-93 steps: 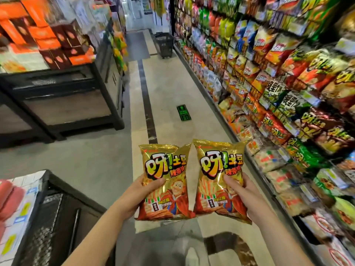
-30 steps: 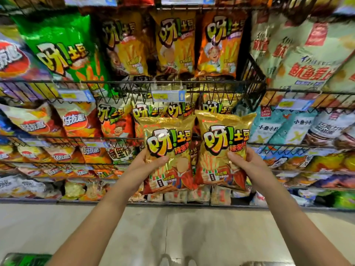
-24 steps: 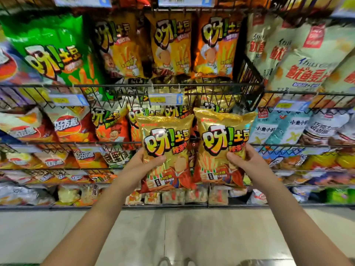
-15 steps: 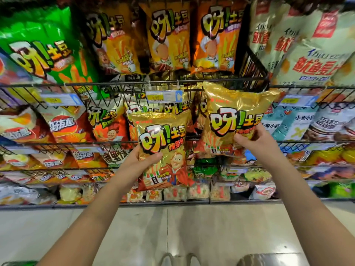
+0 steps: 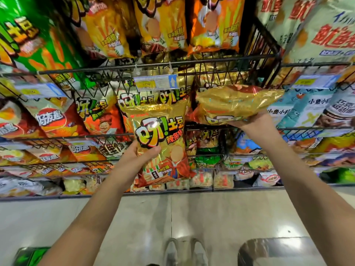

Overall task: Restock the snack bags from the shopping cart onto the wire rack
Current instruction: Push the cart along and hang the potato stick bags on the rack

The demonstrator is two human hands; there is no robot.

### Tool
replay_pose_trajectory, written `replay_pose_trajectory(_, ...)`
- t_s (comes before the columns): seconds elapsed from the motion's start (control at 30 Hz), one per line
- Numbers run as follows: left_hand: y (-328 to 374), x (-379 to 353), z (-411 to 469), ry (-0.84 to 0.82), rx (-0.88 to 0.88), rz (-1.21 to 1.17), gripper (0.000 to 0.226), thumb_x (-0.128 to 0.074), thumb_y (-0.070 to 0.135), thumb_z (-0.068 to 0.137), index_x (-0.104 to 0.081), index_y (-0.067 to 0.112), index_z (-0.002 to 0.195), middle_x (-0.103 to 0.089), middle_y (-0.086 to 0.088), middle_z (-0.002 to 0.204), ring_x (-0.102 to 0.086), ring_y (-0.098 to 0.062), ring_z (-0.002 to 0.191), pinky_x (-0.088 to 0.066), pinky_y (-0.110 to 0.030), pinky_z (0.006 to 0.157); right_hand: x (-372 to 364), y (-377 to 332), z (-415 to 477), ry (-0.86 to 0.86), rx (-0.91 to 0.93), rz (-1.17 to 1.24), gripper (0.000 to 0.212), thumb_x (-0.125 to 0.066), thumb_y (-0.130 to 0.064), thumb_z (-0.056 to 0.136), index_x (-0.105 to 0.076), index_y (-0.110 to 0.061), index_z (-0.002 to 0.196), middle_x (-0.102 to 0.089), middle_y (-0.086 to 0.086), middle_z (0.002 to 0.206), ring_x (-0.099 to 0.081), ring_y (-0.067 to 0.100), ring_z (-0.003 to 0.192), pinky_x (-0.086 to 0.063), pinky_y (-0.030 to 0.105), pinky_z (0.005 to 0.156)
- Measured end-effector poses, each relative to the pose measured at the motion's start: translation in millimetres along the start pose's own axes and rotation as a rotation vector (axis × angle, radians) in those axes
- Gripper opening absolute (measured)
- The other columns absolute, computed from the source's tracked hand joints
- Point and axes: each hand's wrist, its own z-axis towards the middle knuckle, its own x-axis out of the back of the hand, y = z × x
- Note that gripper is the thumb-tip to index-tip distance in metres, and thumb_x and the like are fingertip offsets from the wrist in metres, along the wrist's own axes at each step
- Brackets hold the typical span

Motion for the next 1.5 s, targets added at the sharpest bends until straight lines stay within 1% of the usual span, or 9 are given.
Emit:
replay_pose_trajectory(0.07, -3.4, -0.2, 2.2, 0.004, 0.004, -0.003, 0.076, -0.083, 0.038, 0.084, -0.043, 0.027, 0.147, -0.057, 0.015, 0.127, -0.056, -0.014, 0.124, -0.036, -0.036, 0.112, -4.4, -0.8, 1.0, -0.002, 0.058, -0.073, 0.039, -0.077, 0.000, 0.087, -0.063, 0.003, 0.123, -0.068, 0.001, 0.114, -0.063, 0.020, 0.107, -0.049, 0.005, 0.077)
replay_pose_trajectory(0.17, -5.3, -5.0, -1.0, -0.023, -0.047, 0.002, 0.037, -0.072, 0.023, 0.094, -0.044, 0.040, 0.110, -0.055, 0.023, 0.100, -0.056, 0.001, 0.095, -0.038, -0.030, 0.099, -8.1, 7.2, 15.0, -0.036, 0.091, -0.096, 0.044, -0.080, -0.007, 0.086, -0.062, -0.007, 0.127, -0.064, -0.007, 0.117, -0.059, 0.014, 0.112, -0.040, -0.006, 0.074)
replay_pose_trajectory(0.43, -3.0, -8.8, -0.8, -0.013, -0.041, 0.008, 0.038, -0.072, 0.023, 0.093, -0.044, 0.035, 0.116, -0.054, 0.024, 0.099, -0.055, 0.005, 0.091, -0.038, -0.030, 0.099, -12.8, 31.4, 45.8, -0.108, 0.017, -0.339, 0.081, -0.079, -0.038, 0.088, -0.037, -0.012, 0.151, -0.062, 0.008, 0.136, -0.058, 0.028, 0.123, -0.046, 0.034, 0.101)
replay_pose_trajectory(0.8, -2.8, -2.9, 10.6, -0.028, -0.017, 0.119, 0.045, -0.090, 0.051, 0.071, -0.068, 0.049, 0.110, -0.074, 0.012, 0.121, -0.068, -0.014, 0.117, -0.049, -0.043, 0.106, -14.0, 37.2, 65.6, -0.240, 0.052, -0.483, 0.020, -0.065, -0.037, 0.099, -0.060, -0.017, 0.100, -0.059, -0.004, 0.085, -0.057, 0.023, 0.087, -0.037, 0.030, 0.069)
replay_pose_trajectory(0.93, -3.2, -7.6, 13.6, -0.030, -0.006, 0.133, 0.055, -0.088, 0.053, 0.070, -0.065, 0.046, 0.120, -0.073, 0.015, 0.122, -0.068, -0.012, 0.118, -0.049, -0.044, 0.108, -19.7, 33.8, 66.4, -0.240, 0.029, -0.481, 0.027, -0.065, -0.039, 0.099, -0.062, -0.015, 0.087, -0.061, 0.004, 0.076, -0.058, 0.025, 0.074, -0.042, 0.031, 0.060)
replay_pose_trajectory(1.03, -7.0, -10.0, 13.2, -0.052, -0.015, 0.142, 0.056, -0.087, 0.052, 0.072, -0.065, 0.043, 0.123, -0.073, 0.013, 0.123, -0.068, -0.012, 0.118, -0.048, -0.046, 0.110, -19.5, 36.4, 65.3, -0.243, -0.005, -0.490, 0.041, -0.065, -0.041, 0.098, -0.064, -0.002, 0.108, -0.068, 0.019, 0.092, -0.064, 0.035, 0.087, -0.049, 0.040, 0.070)
replay_pose_trajectory(1.17, -4.8, -7.6, 6.6, -0.047, -0.041, 0.159, 0.070, -0.087, 0.065, 0.061, -0.064, 0.049, 0.124, -0.070, 0.021, 0.125, -0.063, -0.010, 0.124, -0.045, -0.047, 0.113, -19.4, 33.7, 54.7, -0.203, 0.019, -0.400, 0.048, -0.069, -0.036, 0.097, -0.052, -0.010, 0.134, -0.060, 0.003, 0.115, -0.056, 0.023, 0.108, -0.038, 0.031, 0.087)
replay_pose_trajectory(1.3, -0.4, -4.5, 1.8, -0.053, -0.064, 0.182, 0.081, -0.087, 0.073, 0.057, -0.060, 0.051, 0.129, -0.067, 0.020, 0.131, -0.059, -0.013, 0.129, -0.044, -0.050, 0.114, -23.7, 35.0, 40.1, -0.109, -0.028, -0.274, 0.075, -0.071, -0.038, 0.095, -0.033, -0.011, 0.153, -0.055, 0.004, 0.142, -0.052, 0.025, 0.129, -0.044, 0.040, 0.105)
replay_pose_trajectory(1.5, 11.4, -12.8, -3.9, -0.057, -0.095, 0.210, 0.090, -0.087, 0.072, 0.058, -0.055, 0.043, 0.137, -0.065, 0.019, 0.131, -0.060, -0.011, 0.125, -0.044, -0.049, 0.114, -29.2, 26.7, 13.2, -0.002, -0.021, -0.257, 0.085, -0.068, -0.041, 0.097, -0.022, -0.008, 0.160, -0.036, 0.010, 0.162, -0.036, 0.030, 0.148, -0.035, 0.043, 0.116)
